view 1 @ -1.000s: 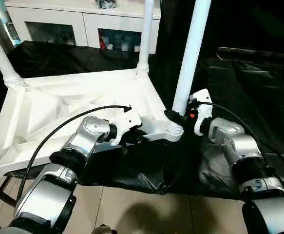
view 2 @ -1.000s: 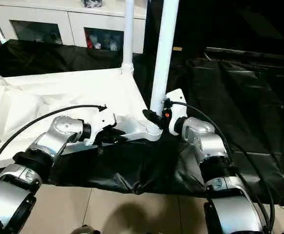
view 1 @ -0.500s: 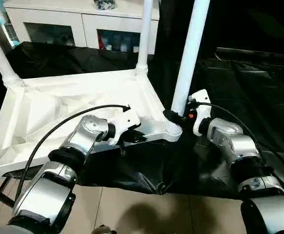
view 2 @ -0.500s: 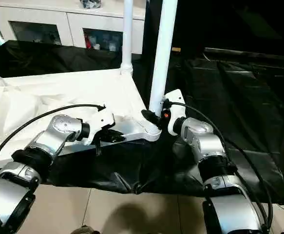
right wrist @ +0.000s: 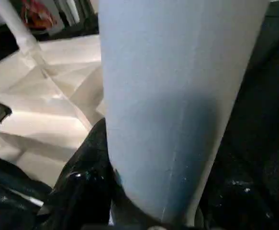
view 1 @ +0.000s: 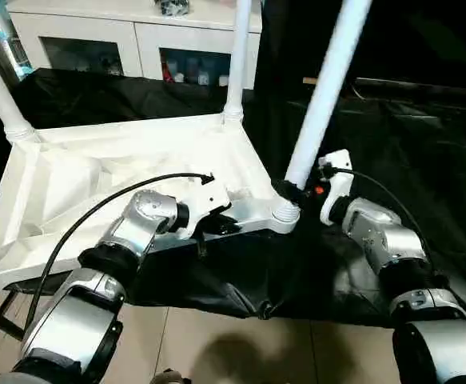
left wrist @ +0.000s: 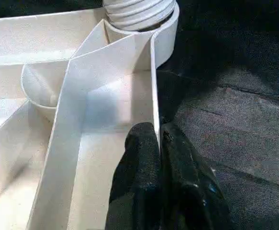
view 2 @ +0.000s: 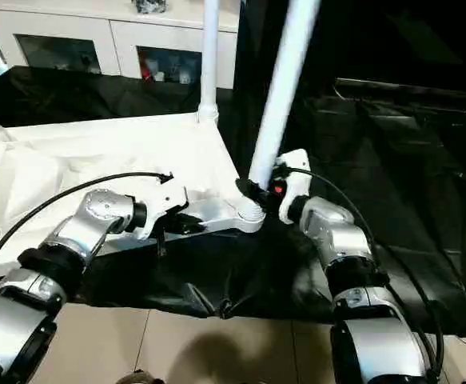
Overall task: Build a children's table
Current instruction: Insert table leg to table base
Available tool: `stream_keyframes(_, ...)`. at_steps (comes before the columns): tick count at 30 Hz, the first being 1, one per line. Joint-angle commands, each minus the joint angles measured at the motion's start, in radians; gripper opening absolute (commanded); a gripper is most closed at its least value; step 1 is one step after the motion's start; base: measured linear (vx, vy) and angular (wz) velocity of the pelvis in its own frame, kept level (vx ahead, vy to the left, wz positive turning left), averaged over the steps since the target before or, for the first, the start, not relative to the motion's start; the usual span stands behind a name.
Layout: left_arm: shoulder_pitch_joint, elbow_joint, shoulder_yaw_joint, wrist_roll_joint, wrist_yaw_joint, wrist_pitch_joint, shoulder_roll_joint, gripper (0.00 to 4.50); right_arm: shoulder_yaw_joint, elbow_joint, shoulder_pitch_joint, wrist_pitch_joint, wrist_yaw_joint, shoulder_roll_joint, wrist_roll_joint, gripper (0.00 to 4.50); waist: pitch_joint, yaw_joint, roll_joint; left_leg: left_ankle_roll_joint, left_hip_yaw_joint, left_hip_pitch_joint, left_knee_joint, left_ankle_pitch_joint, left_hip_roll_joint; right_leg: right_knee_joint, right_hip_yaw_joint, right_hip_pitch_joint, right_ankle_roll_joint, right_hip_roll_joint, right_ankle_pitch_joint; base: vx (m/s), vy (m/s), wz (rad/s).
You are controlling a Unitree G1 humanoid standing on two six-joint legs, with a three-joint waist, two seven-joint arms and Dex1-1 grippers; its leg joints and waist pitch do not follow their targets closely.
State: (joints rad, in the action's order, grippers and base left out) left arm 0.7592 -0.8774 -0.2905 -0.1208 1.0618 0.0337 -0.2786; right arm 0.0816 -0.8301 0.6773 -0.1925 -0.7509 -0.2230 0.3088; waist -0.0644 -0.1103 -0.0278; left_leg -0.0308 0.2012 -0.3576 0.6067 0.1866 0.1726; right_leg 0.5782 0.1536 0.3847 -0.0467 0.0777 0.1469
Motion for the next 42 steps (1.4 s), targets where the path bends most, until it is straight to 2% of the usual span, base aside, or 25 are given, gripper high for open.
stream_keyframes(1,-0.029,-0.008,-0.015,-0.003,0.012,0.001,0.006,0.0,0.038,-0.003,-0.018,0.007,0.004,-0.001,0.023,1.9,0.081,-0.004,-0.003,0.02,-0.041,0.015,-0.071,0.181,0.085,-0.07,-0.081,-0.047,-0.131,0.123,0.361,0.0,0.0,0.0)
stream_keyframes(3,-0.031,-0.005,-0.013,-0.003,0.008,-0.001,0.006,0.0,0.052,0.002,-0.04,0.008,0.004,0.004,0.033,1.89,0.081,-0.006,-0.004,0.02,-0.041,0.016,-0.071,0.183,0.086,-0.072,-0.081,-0.047,-0.129,0.126,0.364,0.0,0.0,0.0)
stream_keyframes(5,-0.03,-0.006,-0.009,-0.005,-0.005,0.003,0.008,0.0,0.064,0.01,-0.071,0.011,-0.002,0.012,0.047,1.89,0.08,-0.007,0.001,0.019,-0.041,0.017,-0.071,0.187,0.086,-0.073,-0.081,-0.046,-0.128,0.124,0.368,0.0,0.0,0.0)
stream_keyframes(7,-0.029,-0.008,-0.008,-0.006,-0.012,0.004,0.009,0.0,0.067,0.011,-0.085,0.019,-0.001,0.016,0.051,1.89,0.081,-0.006,-0.003,0.017,-0.042,0.016,-0.072,0.193,0.085,-0.074,-0.08,-0.047,-0.124,0.125,0.375,0.0,0.0,0.0)
stream_keyframes(12,-0.02,-0.023,0.001,-0.011,-0.048,0.017,0.016,0.0,0.092,0.017,-0.136,0.053,0.012,0.037,0.065,1.89,0.079,-0.008,-0.003,0.018,-0.043,0.019,-0.072,0.208,0.084,-0.083,-0.078,-0.045,-0.107,0.126,0.422,0.0,0.0,0.0)
stream_keyframes(13,-0.019,-0.024,0.001,-0.012,-0.052,0.019,0.015,0.0,0.091,0.026,-0.148,0.061,0.014,0.041,0.062,1.89,0.078,-0.01,0.011,0.015,-0.045,0.021,-0.073,0.216,0.084,-0.083,-0.077,-0.044,-0.107,0.126,0.426,0.0,0.0,0.0)
stream_keyframes(15,-0.018,-0.025,0.004,-0.012,-0.056,0.019,0.016,0.0,0.083,0.048,-0.169,0.077,0.026,0.045,0.052,1.89,0.077,-0.007,0.002,0.012,-0.044,0.021,-0.074,0.232,0.082,-0.088,-0.076,-0.045,-0.099,0.125,0.442,0.0,0.0,0.0)
stream_keyframes(24,-0.016,-0.028,0.001,-0.02,-0.059,0.027,0.018,0.0,-0.011,0.165,-0.233,0.114,0.037,0.041,-0.036,1.89,0.076,-0.004,0.0,0.01,-0.046,0.024,-0.075,0.245,0.081,-0.093,-0.076,-0.043,-0.083,0.126,0.473,0.0,0.0,0.0)
stream_keyframes(26,-0.016,-0.028,-0.002,-0.023,-0.059,0.031,0.016,0.0,-0.031,0.175,-0.232,0.11,0.041,0.035,-0.058,1.89,0.076,-0.005,0.0,0.013,-0.046,0.024,-0.075,0.24,0.081,-0.095,-0.076,-0.043,-0.077,0.126,0.481,0.0,0.0,0.0)
stream_keyframes(28,-0.018,-0.022,-0.006,-0.027,-0.057,0.034,0.013,0.0,-0.061,0.195,-0.229,0.097,0.041,0.025,-0.083,1.89,0.076,-0.003,-0.01,0.016,-0.045,0.022,-0.075,0.229,0.081,-0.092,-0.076,-0.043,-0.074,0.124,0.476,0.0,0.0,0.0)
stream_keyframes(29,-0.021,-0.015,-0.01,-0.028,-0.053,0.033,0.011,0.0,-0.085,0.205,-0.223,0.08,0.031,0.015,-0.099,1.89,0.076,-0.004,-0.006,0.018,-0.046,0.022,-0.075,0.223,0.081,-0.091,-0.077,-0.042,-0.073,0.123,0.472,0.0,0.0,0.0)
stream_keyframes(31,-0.026,-0.008,-0.012,-0.028,-0.046,0.03,0.008,0.0,-0.106,0.203,-0.21,0.064,0.016,0.005,-0.113,1.89,0.076,-0.002,-0.014,0.021,-0.044,0.021,-0.075,0.218,0.08,-0.091,-0.077,-0.042,-0.07,0.123,0.474,0.0,0.0,0.0)
stream_keyframes(32,-0.029,0.0,-0.014,-0.028,-0.038,0.028,0.006,0.0,-0.124,0.194,-0.192,0.052,-0.002,-0.004,-0.125,1.89,0.076,-0.003,-0.01,0.021,-0.045,0.023,-0.075,0.22,0.08,-0.092,-0.076,-0.042,-0.068,0.125,0.482,0.0,0.0,0.0)
stream_keyframes(33,-0.031,0.004,-0.016,-0.028,-0.031,0.027,0.003,0.0,-0.135,0.186,-0.177,0.045,-0.017,-0.01,-0.132,1.89,0.075,-0.001,-0.013,0.022,-0.044,0.022,-0.074,0.223,0.078,-0.093,-0.075,-0.042,-0.065,0.125,0.492,0.0,0.0,0.0)
stream_keyframes(34,-0.032,0.008,-0.018,-0.028,-0.027,0.025,0.002,0.0,-0.14,0.181,-0.167,0.039,-0.029,-0.013,-0.137,1.89,0.075,0.0,-0.019,0.023,-0.043,0.022,-0.073,0.222,0.078,-0.095,-0.075,-0.042,-0.062,0.124,0.498,0.0,0.0,0.0)
stream_keyframes(37,-0.032,0.019,-0.025,-0.031,-0.012,0.022,-0.003,0.0,-0.154,0.162,-0.136,0.023,-0.07,-0.026,-0.147,1.89,0.076,0.0,-0.019,0.021,-0.045,0.023,-0.074,0.226,0.081,-0.095,-0.076,-0.041,-0.057,0.124,0.497,0.0,0.0,0.0)
stream_keyframes(39,-0.032,0.023,-0.027,-0.032,-0.006,0.021,-0.005,0.0,-0.16,0.151,-0.124,0.028,-0.079,-0.03,-0.154,1.89,0.077,0.001,-0.021,0.012,-0.047,0.025,-0.076,0.239,0.084,-0.093,-0.075,-0.039,-0.06,0.124,0.489,0.0,0.0,0.0)
stream_keyframes(41,-0.034,0.038,-0.038,-0.035,0.024,0.023,-0.017,0.0,-0.175,0.128,-0.091,0.008,-0.125,-0.046,-0.154,1.89,0.078,0.002,-0.029,0.007,-0.047,0.025,-0.075,0.245,0.084,-0.09,-0.075,-0.04,-0.065,0.125,0.486,0.0,0.0,0.0)
stream_keyframes(42,-0.035,0.042,-0.04,-0.037,0.03,0.023,-0.02,0.0,-0.178,0.124,-0.085,0.004,-0.134,-0.05,-0.154,1.89,0.077,0.001,-0.027,0.01,-0.045,0.025,-0.074,0.245,0.082,-0.093,-0.076,-0.04,-0.065,0.126,0.493,0.0,0.0,0.0)
